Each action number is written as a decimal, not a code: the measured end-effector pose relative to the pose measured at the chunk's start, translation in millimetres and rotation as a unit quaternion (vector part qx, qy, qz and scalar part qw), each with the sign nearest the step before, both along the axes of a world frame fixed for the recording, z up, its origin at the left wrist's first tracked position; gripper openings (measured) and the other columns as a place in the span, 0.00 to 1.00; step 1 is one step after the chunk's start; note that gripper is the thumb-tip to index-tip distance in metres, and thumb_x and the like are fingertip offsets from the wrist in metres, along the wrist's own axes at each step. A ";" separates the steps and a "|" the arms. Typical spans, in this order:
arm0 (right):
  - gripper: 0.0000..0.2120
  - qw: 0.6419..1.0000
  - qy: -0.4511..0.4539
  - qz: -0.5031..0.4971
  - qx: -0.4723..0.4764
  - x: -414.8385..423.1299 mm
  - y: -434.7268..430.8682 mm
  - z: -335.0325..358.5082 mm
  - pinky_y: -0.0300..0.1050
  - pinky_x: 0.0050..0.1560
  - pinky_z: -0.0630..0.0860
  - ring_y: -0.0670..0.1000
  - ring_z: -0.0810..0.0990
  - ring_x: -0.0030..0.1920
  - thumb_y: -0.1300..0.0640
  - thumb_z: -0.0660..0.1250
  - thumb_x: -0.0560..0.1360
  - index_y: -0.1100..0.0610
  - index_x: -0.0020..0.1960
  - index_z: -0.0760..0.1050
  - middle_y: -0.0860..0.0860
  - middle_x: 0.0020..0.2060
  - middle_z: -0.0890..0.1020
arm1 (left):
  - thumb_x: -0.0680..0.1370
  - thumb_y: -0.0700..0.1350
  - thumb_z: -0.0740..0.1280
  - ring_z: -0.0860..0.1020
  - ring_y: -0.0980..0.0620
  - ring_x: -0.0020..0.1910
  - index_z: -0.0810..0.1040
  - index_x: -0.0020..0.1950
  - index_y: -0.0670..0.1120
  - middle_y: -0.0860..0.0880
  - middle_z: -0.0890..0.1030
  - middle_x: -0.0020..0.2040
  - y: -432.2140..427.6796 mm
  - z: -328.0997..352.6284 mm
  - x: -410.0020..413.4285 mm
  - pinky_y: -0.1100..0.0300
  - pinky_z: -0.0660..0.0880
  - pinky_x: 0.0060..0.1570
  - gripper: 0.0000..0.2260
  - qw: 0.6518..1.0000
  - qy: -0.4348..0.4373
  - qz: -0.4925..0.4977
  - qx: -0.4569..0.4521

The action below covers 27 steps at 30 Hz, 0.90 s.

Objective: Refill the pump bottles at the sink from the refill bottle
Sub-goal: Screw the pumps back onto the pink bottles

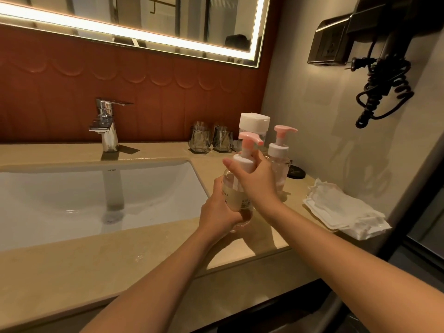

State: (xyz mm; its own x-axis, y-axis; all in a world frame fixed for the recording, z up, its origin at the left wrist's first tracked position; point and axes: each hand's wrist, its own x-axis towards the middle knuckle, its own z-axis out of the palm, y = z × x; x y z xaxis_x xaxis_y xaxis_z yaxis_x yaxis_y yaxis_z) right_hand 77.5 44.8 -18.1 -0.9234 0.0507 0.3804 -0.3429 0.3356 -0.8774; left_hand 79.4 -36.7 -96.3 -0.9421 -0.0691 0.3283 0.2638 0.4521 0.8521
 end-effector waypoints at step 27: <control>0.39 0.989 -0.023 0.081 0.123 -5.0 18.8 18.7 0.52 0.62 0.70 0.53 0.69 0.67 0.46 0.73 0.66 0.51 0.72 0.60 0.51 0.69 0.68 | 0.66 0.45 0.77 0.74 0.50 0.60 0.55 0.69 0.57 0.51 0.73 0.63 -1.5 0.0 0.4 0.58 0.74 0.54 0.41 0.999 -0.015 -0.019 0.027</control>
